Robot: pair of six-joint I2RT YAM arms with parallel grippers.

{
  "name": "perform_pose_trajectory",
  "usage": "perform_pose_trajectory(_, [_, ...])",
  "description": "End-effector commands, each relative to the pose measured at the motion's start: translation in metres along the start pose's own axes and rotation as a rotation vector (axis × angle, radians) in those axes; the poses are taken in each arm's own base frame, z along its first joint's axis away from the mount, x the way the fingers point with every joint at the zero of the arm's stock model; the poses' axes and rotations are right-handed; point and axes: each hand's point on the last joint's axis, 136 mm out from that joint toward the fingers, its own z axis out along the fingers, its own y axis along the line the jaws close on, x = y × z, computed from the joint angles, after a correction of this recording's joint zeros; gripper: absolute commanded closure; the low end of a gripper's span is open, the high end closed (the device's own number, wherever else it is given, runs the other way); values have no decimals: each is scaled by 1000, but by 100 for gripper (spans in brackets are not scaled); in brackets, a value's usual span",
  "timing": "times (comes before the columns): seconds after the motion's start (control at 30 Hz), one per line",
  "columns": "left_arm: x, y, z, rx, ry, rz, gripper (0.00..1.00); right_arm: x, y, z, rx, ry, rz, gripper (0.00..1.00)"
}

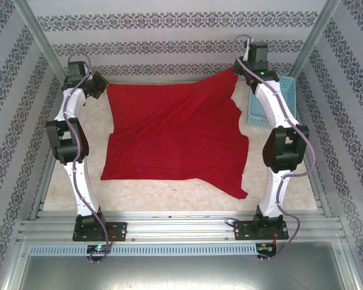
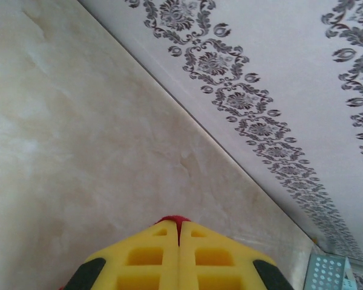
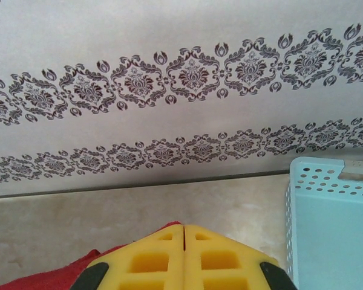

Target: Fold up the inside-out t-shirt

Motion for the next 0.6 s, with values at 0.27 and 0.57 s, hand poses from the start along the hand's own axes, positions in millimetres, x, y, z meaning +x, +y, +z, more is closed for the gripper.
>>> perform_pose_trajectory(0.27, [-12, -87, -136, 31, -108, 102, 100, -68, 19, -89, -23, -195, -6, 100])
perform_pose_trajectory(0.57, [-7, -132, -268, 119, -333, 184, 100, -86, 13, -194, -29, -368, 44, 100])
